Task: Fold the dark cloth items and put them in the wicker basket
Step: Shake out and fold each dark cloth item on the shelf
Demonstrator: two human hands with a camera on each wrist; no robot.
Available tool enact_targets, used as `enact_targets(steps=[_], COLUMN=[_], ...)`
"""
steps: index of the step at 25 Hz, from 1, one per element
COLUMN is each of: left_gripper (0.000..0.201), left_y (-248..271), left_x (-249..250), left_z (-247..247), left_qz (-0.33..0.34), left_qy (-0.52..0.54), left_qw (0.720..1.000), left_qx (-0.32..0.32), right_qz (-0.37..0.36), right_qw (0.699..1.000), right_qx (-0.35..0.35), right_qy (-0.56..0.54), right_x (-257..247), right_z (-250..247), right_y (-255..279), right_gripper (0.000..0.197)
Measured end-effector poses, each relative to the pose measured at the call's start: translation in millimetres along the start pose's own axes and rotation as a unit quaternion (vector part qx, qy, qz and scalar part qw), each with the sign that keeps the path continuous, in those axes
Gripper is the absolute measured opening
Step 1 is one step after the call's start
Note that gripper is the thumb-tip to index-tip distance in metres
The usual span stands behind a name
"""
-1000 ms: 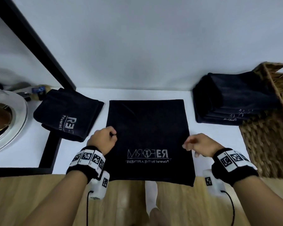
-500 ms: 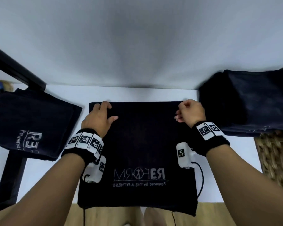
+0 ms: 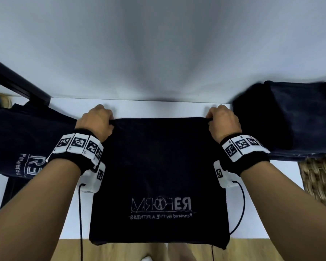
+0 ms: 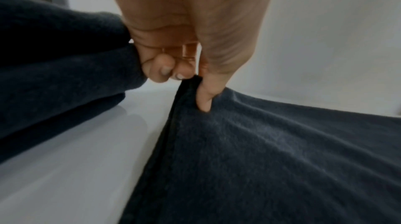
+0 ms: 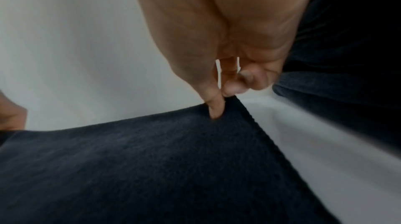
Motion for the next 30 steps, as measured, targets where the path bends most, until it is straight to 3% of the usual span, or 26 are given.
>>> enact_targets(steps=[3, 5, 9, 11, 13, 18, 22, 24, 27, 30], left_gripper=[0.016, 0.013, 0.032, 0.036, 0.034, 0.041, 0.024, 0.024, 0.019, 0.018], left_y=[-3, 3, 43, 71, 101, 165, 178, 179, 182, 188], left_x=[2, -3, -17, -27, -40, -54, -57, -57, -51, -50], left_z=[-37, -66, -97, -93, -79, -22, 16, 27, 35, 28], left_qz=[-0.031, -0.057, -0.086, -0.091, -0.094, -0.050, -0.050, -0.023, 0.072, 0.077], left_qy=[0.059, 0.148, 0.420, 0.462, 0.450, 0.350, 0.246, 0.223, 0.180, 0.188], left_qw=[0.992, 0.967, 0.864, 0.840, 0.847, 0.914, 0.958, 0.968, 0.976, 0.971], left_qx=[0.112, 0.198, 0.265, 0.269, 0.266, 0.200, 0.136, 0.115, 0.101, 0.126], right_qz=[-0.002, 0.008, 0.028, 0.030, 0.029, -0.022, -0.044, -0.054, -0.082, -0.083], right_qw=[0.996, 0.987, 0.926, 0.907, 0.907, 0.931, 0.951, 0.961, 0.975, 0.971], right_qx=[0.079, 0.136, 0.242, 0.268, 0.266, 0.188, 0.115, 0.095, 0.077, 0.111], right_qy=[-0.033, -0.084, -0.289, -0.323, -0.326, -0.313, -0.284, -0.255, -0.192, -0.195], right_x=[-13, -19, -22, -16, -4, 26, 40, 44, 44, 43], right_z=[-29, -56, -98, -105, -101, -46, 1, 15, 29, 26], right_y=[0, 1, 23, 46, 83, 170, 194, 199, 203, 206], right_gripper=[0.026, 0.026, 0.021, 0.019, 0.017, 0.019, 0.018, 0.019, 0.020, 0.017])
Point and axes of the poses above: each hand's wrist, its own y-axis away from the middle knuckle, its own z-axis out of the palm, x = y × z, the point moved 6 cm from there along -y, towards the middle knuckle, and after that the axes turned 11 degrees about x, right-handed, at the moved point
